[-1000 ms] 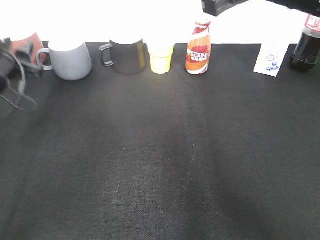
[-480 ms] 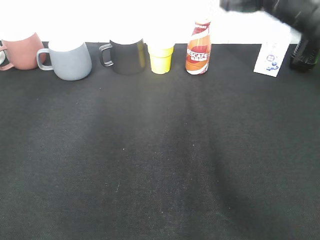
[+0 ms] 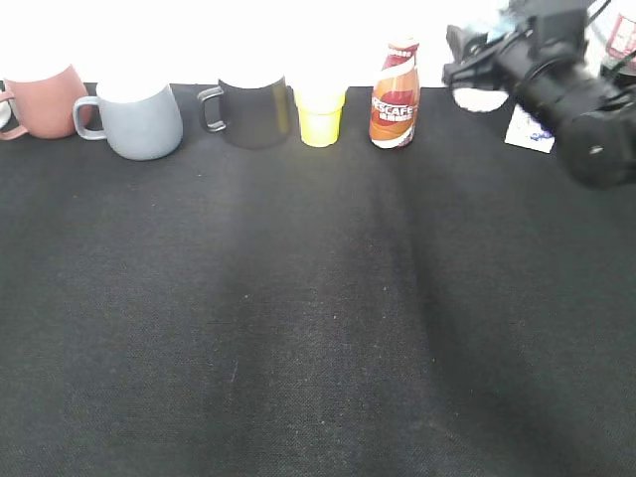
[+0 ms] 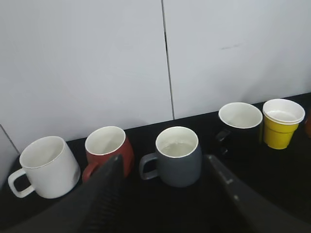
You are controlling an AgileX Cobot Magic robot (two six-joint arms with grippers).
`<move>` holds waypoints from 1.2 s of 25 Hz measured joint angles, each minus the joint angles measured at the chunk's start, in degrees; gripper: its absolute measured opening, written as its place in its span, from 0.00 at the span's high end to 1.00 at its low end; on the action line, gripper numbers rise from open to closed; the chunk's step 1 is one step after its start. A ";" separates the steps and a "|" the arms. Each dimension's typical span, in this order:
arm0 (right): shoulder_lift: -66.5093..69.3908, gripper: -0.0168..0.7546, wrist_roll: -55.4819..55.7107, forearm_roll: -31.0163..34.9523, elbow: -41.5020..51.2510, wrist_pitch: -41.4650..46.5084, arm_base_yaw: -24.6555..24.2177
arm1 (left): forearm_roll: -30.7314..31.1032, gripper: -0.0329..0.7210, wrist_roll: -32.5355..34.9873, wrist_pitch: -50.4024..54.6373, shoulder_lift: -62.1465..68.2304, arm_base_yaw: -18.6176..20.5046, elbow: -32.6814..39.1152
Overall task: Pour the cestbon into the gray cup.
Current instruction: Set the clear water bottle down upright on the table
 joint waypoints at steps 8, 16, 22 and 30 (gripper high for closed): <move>12.47 0.35 0.34 -0.34 -7.93 -0.31 -2.05 | -0.40 0.43 0.00 3.78 -3.04 0.00 -0.09; 17.12 0.35 2.96 -3.01 -12.53 -0.61 -3.06 | -1.79 0.43 0.00 4.93 -3.04 0.00 -0.09; 17.12 0.35 3.67 -3.44 -12.53 -0.31 -3.06 | -2.50 0.43 0.00 5.89 -3.04 0.00 -0.09; 17.12 0.25 3.99 -5.03 -12.53 -0.26 -3.06 | -2.51 0.44 0.00 7.04 -3.04 0.00 -0.09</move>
